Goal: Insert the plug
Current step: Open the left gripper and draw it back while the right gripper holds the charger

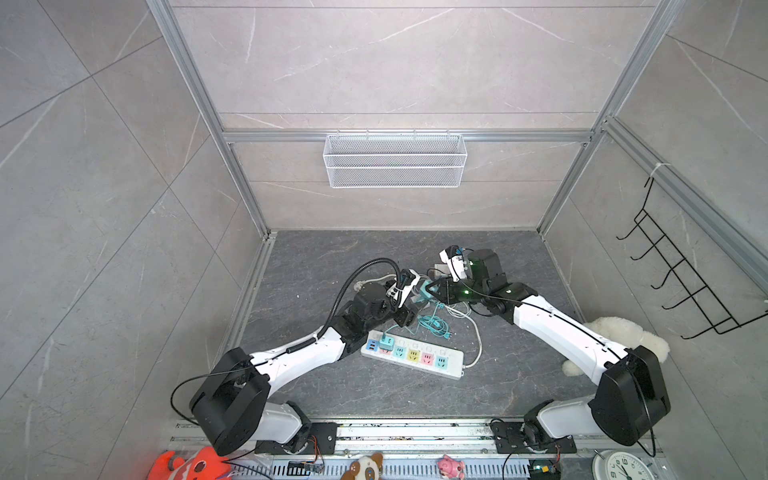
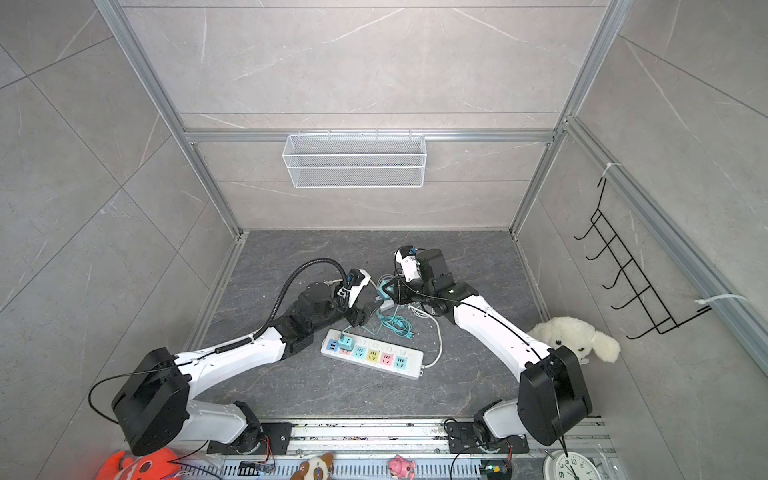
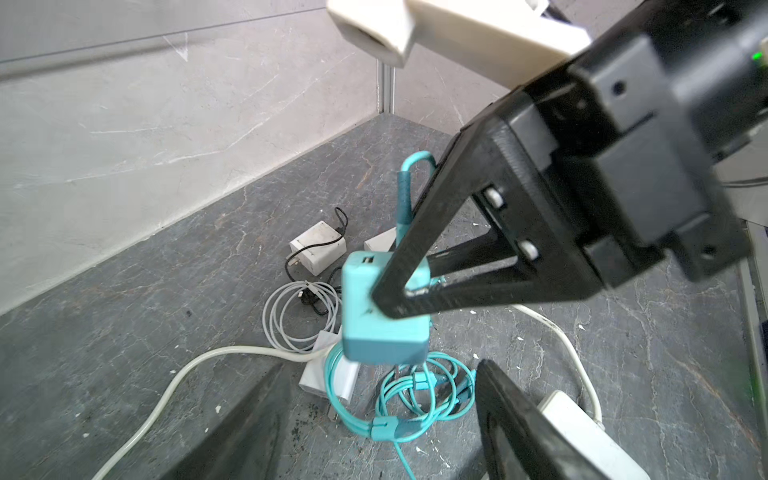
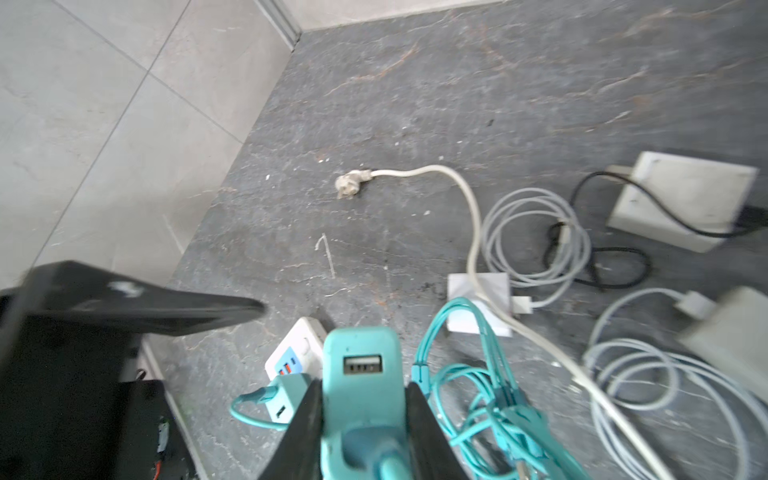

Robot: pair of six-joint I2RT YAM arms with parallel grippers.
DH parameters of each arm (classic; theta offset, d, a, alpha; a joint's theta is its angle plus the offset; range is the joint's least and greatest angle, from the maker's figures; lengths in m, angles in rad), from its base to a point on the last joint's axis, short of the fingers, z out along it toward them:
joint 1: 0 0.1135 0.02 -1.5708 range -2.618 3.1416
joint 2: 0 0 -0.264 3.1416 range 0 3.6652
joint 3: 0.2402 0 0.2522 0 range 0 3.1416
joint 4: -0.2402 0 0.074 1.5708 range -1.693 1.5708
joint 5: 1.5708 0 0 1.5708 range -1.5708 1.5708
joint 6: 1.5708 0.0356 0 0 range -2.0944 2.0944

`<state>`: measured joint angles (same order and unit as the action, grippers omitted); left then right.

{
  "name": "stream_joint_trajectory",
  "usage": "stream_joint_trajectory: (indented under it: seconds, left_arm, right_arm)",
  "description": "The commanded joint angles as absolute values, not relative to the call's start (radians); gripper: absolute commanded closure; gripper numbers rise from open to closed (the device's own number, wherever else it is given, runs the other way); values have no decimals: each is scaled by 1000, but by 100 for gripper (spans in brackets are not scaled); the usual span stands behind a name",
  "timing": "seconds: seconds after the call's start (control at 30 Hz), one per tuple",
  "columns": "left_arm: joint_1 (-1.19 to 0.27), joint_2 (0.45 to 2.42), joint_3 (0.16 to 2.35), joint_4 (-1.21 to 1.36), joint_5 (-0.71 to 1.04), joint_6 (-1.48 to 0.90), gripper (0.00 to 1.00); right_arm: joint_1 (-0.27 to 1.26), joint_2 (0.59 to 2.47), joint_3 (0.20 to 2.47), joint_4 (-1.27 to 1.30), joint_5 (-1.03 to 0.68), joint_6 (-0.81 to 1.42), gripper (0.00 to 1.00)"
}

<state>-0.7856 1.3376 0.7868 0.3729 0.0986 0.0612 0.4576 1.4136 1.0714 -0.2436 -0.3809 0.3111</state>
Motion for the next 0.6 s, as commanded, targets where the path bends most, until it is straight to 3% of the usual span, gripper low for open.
stream_joint_trajectory:
  seconds: [0.0, 0.23, 0.57]
  left_arm:
    - [-787, 1235, 780, 281, -17, 55, 28]
    - [-786, 1033, 670, 136, -290, -81, 28]
    - [-786, 911, 597, -74, -421, -279, 29]
  right_arm:
    - [425, 1347, 1102, -302, -342, 254, 94]
    - [409, 1205, 1025, -428, -291, 88, 94]
    - [429, 1161, 901, -492, -273, 79, 94]
